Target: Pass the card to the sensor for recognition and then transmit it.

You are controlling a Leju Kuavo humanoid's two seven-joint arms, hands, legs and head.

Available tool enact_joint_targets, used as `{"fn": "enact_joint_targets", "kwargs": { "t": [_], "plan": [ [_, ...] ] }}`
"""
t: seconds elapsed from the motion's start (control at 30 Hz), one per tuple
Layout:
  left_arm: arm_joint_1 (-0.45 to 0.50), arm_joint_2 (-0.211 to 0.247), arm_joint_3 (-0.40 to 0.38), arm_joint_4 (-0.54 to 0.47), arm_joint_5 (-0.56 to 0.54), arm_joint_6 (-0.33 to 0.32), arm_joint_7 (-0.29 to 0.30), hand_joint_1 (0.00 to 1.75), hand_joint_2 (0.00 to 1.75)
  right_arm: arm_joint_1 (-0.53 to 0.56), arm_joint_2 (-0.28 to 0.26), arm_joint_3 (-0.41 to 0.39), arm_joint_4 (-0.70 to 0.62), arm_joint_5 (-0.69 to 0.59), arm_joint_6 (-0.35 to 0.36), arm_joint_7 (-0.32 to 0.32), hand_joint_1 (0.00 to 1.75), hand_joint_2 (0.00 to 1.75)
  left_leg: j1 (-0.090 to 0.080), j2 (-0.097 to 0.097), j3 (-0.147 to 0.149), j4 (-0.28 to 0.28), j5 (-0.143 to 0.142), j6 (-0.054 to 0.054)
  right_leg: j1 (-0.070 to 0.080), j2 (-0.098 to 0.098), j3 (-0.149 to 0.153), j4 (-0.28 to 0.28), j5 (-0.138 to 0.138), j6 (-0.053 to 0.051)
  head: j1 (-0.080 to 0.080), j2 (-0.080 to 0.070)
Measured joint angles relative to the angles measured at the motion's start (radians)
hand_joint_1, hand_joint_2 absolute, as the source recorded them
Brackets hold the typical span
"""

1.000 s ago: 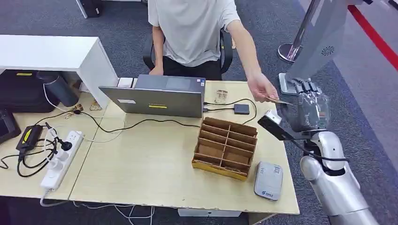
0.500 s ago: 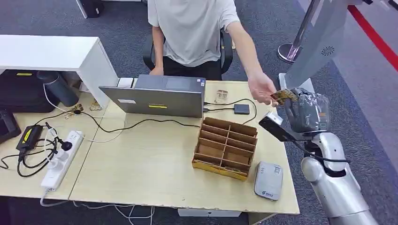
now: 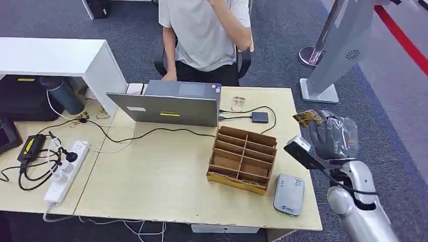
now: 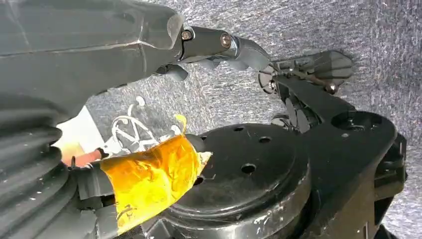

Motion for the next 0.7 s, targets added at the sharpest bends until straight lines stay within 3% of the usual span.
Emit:
{"fn": "enact_joint_targets", "kwargs": {
  "t": [0.47, 0.7],
  "plan": [
    [0.012, -0.003, 0.001, 0.0, 0.029, 0.008, 0.017, 0.0, 1.75, 0.332, -0.024, -0.171, -0.22, 0.034, -0.05, -0.041, 1.75, 1.75, 0.0, -0.001, -0.001, 0.0, 0.0, 0.0, 0.0, -0.001, -0.001, 0.0, 0.0, 0.0, 0.0, 0.0],
    [0.013, -0.006, 0.001, 0.0, 0.034, 0.018, 0.02, 0.0, 1.75, 0.427, -0.023, -0.199, -0.263, 0.019, -0.038, -0.05, 1.75, 1.75, 0.0, 0.0, -0.001, 0.0, 0.0, 0.0, 0.0, 0.0, 0.0, 0.0, -0.001, 0.0, 0.0, 0.0]
  ]
}}
